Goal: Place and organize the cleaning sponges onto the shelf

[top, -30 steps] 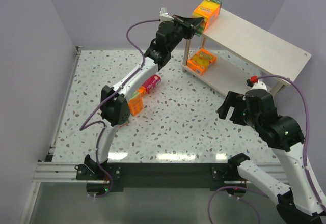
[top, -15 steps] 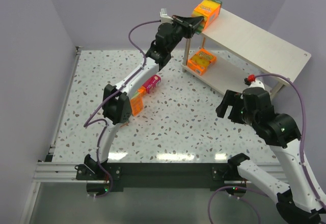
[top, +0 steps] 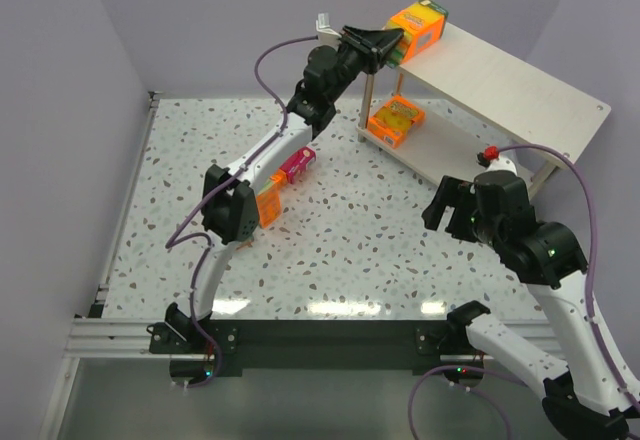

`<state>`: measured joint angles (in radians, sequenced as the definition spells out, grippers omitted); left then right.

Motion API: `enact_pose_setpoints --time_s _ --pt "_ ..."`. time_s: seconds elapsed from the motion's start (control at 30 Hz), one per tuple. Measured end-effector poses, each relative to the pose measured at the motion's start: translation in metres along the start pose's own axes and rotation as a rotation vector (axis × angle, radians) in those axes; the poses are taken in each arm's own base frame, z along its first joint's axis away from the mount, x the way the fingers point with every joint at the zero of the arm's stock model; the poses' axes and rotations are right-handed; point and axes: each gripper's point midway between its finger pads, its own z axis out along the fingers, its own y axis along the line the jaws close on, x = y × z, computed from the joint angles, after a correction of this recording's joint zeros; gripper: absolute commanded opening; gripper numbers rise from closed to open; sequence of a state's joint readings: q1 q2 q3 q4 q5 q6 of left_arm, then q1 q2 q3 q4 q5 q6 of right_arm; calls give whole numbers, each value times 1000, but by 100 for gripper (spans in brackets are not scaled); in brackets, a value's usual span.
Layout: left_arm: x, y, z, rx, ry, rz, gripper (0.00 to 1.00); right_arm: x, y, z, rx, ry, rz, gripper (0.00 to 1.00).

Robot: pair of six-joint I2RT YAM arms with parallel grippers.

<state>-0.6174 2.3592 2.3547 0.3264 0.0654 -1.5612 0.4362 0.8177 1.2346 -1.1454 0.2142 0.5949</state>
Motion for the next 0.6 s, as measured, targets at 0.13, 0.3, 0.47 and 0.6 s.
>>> enact_pose_setpoints --time_s 0.13,0.3,0.47,0.6 --pt "0 -1 0 10 2 1 32 0 0 0 -1 -1 0 88" --pt "2 5 -3 17 6 2 40 1 1 2 -4 2 0 88" --pt "1 -9 -23 -4 5 57 50 2 1 3 -5 7 -1 88" --pt "-8 -43 -59 -8 -5 144 55 5 2 4 -13 18 -2 88"
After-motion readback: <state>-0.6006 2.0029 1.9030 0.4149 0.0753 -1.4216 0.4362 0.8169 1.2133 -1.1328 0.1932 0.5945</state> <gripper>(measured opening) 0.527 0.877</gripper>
